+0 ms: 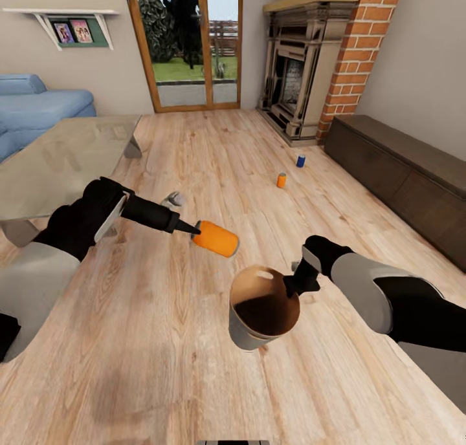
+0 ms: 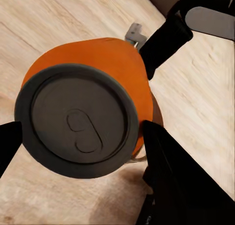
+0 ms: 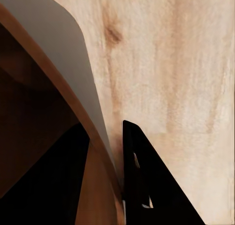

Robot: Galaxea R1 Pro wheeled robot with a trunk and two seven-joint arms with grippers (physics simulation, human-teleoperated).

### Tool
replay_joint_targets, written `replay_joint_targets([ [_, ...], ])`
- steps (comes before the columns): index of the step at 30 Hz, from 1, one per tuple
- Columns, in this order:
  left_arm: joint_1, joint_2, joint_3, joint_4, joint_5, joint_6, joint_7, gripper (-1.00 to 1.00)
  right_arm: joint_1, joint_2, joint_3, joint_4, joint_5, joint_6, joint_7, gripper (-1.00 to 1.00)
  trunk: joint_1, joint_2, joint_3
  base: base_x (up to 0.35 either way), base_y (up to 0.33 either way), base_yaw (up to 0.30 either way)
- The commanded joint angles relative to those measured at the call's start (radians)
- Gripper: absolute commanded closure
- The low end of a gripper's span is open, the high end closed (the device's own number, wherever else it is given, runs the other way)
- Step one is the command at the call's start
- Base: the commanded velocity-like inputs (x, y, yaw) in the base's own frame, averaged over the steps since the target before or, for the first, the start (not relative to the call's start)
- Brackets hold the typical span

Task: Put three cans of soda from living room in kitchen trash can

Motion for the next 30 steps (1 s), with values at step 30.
replay_joint_targets([
  [30,0.001,-0.277,-0.316,0.105,-0.013,0.0,0.312,1.0,0.002,0.111,-0.009,-0.014,-0.008,0.001,-0.058,1.0,0.0,0.0,0.0,0.0,0.0,0.0],
])
